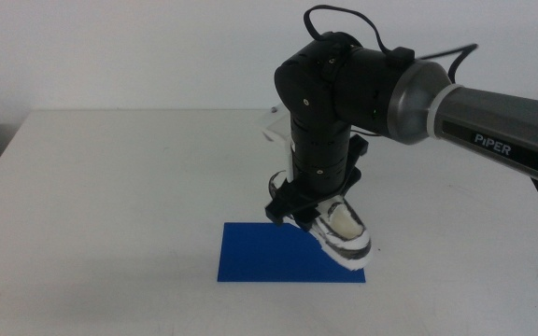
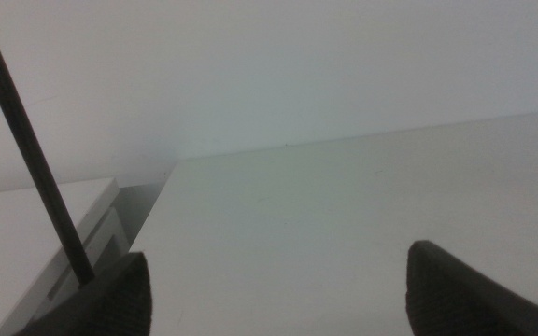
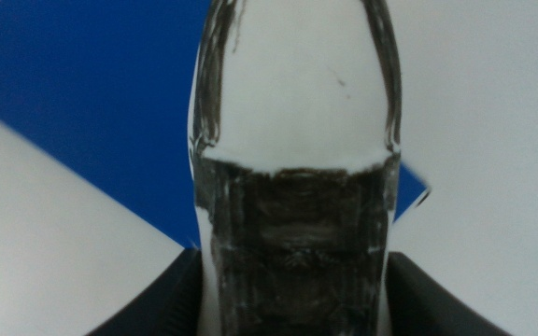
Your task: Use one arm to grab the shoe from the table and place it on the mat.
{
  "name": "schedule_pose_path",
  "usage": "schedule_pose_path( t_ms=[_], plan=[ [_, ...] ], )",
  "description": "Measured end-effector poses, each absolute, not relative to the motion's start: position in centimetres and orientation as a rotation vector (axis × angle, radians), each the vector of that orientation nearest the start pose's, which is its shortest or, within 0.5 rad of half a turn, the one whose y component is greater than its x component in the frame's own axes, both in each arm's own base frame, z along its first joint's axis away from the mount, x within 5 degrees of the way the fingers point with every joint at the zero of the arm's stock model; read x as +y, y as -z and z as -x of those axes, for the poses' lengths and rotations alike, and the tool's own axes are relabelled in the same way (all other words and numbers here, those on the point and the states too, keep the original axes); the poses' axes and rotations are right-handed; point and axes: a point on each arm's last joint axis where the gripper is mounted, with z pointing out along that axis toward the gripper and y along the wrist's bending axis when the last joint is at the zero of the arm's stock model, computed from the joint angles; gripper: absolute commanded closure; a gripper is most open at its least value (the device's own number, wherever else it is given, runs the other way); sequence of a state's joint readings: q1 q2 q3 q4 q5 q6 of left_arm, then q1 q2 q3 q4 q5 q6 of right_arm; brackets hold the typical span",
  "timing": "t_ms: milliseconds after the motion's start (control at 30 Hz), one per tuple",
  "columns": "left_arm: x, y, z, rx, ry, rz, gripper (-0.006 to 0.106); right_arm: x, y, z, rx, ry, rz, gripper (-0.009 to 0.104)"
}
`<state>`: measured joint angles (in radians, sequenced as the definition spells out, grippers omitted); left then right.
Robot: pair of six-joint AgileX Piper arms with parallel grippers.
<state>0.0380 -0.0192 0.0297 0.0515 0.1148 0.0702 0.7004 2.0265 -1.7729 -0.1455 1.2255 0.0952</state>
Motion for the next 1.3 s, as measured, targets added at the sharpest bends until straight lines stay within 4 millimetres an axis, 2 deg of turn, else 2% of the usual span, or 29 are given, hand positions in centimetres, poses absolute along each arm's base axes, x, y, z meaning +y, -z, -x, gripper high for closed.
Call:
schedule_pose_path(
  t_ms=[200,400,500,633,1100,1300],
  plan=[
    [0.3,-19.4,-5.6,1.609,-0.128,-0.063,0.007,26.3,-25.1,-33.5,2.595,0.175,1.351,0.099],
    [0.3,-19.4,-5.6,1.609,-0.128,-0.063,0.007,26.3,-25.1,-33.5,2.295,0.232,1.853,0.099],
    [0.3,-19.4,-5.6,1.609,-0.128,-0.063,0.007,26.5,-25.1,-33.4,2.178,0.216,2.007,0.099],
    [0.3,-19.4,-5.6,1.609,-0.128,-0.063,0.007,26.8,-25.1,-33.1,2.135,0.148,2.060,0.099],
    [0.3,-19.4,-5.6,1.609,-0.128,-0.063,0.007,27.3,-25.0,-32.6,2.154,0.016,2.037,0.099],
    [0.3,-19.4,-5.6,1.609,-0.128,-0.063,0.007,27.6,-24.0,-32.8,2.174,0.002,2.051,0.099]
  ],
)
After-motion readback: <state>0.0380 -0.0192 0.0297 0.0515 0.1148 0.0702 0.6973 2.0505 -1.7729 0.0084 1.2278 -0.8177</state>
